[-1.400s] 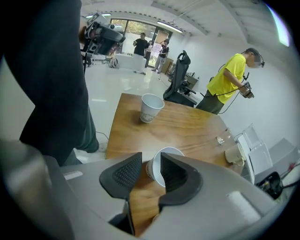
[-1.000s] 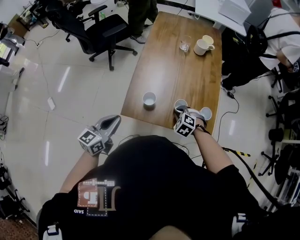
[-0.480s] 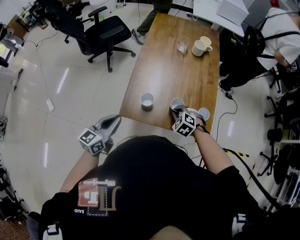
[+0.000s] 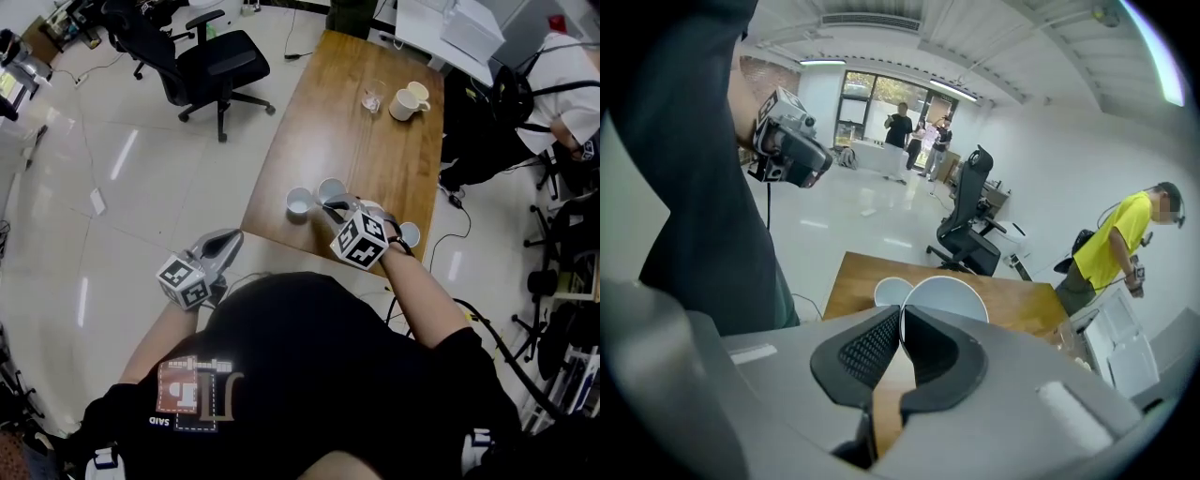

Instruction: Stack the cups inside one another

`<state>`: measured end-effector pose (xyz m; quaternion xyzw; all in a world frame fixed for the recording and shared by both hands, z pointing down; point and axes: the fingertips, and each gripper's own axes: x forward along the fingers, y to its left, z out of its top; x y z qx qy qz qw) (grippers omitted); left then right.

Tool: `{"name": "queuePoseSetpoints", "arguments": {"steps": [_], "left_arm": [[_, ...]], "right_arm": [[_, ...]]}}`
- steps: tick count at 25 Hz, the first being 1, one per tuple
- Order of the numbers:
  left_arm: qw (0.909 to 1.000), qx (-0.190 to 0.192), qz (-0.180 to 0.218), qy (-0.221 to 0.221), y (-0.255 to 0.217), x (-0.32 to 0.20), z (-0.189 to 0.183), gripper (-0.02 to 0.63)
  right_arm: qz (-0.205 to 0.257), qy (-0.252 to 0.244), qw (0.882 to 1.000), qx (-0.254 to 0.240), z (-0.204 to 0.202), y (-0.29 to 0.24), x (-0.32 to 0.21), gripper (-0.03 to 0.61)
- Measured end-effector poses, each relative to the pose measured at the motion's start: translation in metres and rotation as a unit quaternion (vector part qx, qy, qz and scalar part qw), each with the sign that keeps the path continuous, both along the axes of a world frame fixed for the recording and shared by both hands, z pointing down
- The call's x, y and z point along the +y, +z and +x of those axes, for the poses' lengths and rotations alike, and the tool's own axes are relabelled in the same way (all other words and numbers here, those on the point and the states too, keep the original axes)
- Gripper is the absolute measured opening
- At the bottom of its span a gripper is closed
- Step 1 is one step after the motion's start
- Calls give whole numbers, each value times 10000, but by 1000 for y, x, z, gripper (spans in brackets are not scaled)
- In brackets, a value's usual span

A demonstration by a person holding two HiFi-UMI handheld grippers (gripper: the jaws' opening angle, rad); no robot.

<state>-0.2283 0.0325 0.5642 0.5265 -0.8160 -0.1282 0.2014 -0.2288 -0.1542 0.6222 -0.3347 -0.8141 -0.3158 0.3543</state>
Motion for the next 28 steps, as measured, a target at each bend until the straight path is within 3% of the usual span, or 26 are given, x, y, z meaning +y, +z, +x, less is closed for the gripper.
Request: {"name": "queuePoseSetpoints", "arguments": {"steps": [6,12,22,28], "left_arm": [[9996,14,-31,-286,3,26,4,3],[9985,38,-115,-540,8,59,6,3],[9971,159,-180,-724,11,80,10,3],[9966,204,-171,-777,8,82,10,3]], "right_arm": [[-6,-517,9984,227,-20,9,40,29],[108,-730,9958,537,-24,37,59,29],[275,-731,9921,985,-25,74,61,31],[-253,-420,9941,965,-26,68,61,91]]}}
